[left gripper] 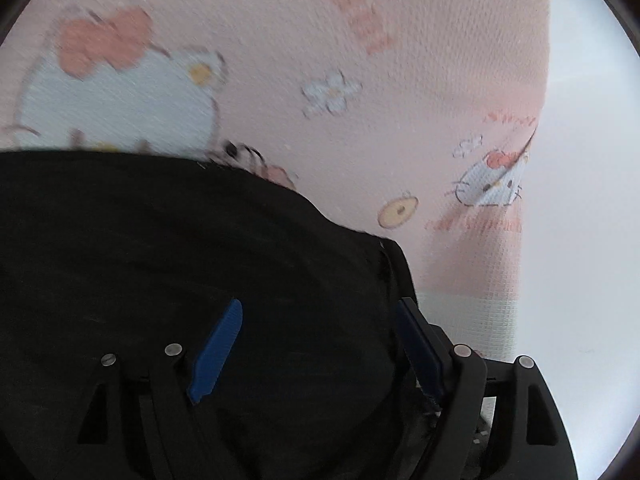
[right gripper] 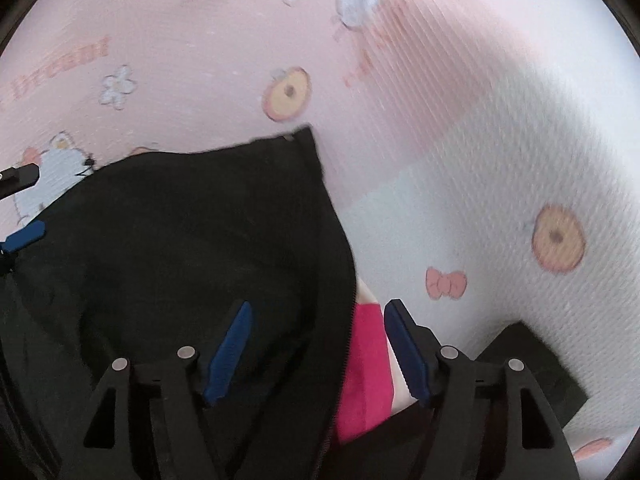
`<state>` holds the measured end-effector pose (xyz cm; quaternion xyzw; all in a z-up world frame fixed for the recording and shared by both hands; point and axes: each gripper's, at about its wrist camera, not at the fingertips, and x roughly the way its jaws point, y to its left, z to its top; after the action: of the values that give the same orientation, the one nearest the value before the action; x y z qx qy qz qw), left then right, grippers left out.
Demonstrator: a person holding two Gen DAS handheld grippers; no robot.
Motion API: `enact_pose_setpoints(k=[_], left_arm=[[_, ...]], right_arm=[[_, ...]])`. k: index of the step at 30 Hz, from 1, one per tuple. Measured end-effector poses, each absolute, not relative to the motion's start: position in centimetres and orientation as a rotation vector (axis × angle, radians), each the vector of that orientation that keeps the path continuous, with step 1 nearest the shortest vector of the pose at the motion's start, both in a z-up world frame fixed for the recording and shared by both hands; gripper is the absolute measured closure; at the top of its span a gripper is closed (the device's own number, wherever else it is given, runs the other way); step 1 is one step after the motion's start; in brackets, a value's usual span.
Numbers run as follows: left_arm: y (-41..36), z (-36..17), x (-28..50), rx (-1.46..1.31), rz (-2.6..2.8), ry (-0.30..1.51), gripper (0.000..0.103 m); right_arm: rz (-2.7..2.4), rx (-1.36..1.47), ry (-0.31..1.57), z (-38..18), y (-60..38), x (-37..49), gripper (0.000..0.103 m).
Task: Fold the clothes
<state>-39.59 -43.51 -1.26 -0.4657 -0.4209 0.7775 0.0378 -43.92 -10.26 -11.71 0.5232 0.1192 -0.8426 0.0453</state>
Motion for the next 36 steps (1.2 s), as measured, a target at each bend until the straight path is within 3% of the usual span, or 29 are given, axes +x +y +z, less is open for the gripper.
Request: enact_pose_setpoints(k=[6, 9, 13, 17, 22, 30, 33, 36], left_arm=[[-47.2, 0.7, -36.7, -1.593, 2.549, -0.978, 0.026], [-50.2, 0.6, -34.4, -1.675, 2.586, -0.887, 0.026], [-54.1, -0.3, -31.2, -1.778, 2.607, -0.897, 0.026], [-57.5, -0.4, -28.5, -1.863, 2.670, -0.869, 0.026], [-61.9, 0.2, -26.2, -1.949, 2.686, -0.949, 0.026], [-68.6, 0.7, -24.3, -2.068, 2.710, -1.021, 0.026], [-72.0, -0.8, -23.0, -2.097, 2.660, -1.245, 0.026], [-75.6, -2.7, -21.5, -2.020, 2.578, -1.588, 0.026]], right_arm=[[-2.469, 1.483, 0.541, -9.8, -15.4, -43.8, 0.035], [-2.346, 1.540, 0.462, -9.5, -17.1, -44.7, 0.035], [-2.204, 1.668, 0.209, -9.7, -18.3, -46.0, 0.035], [-2.182, 1.647, 0.224, -9.4, -21.8, -46.5, 0.035], [-2.117, 1.643, 0.336, -9.9, -26.6, -46.3, 0.035], [-2.011, 1.781, 0.197, -11.9, -32.5, -50.4, 0.035], [-2.018, 1.866, 0.142, -13.6, -33.3, -53.0, 0.035], [-2.003, 1.984, -0.056, -15.7, -32.8, -55.4, 0.035]])
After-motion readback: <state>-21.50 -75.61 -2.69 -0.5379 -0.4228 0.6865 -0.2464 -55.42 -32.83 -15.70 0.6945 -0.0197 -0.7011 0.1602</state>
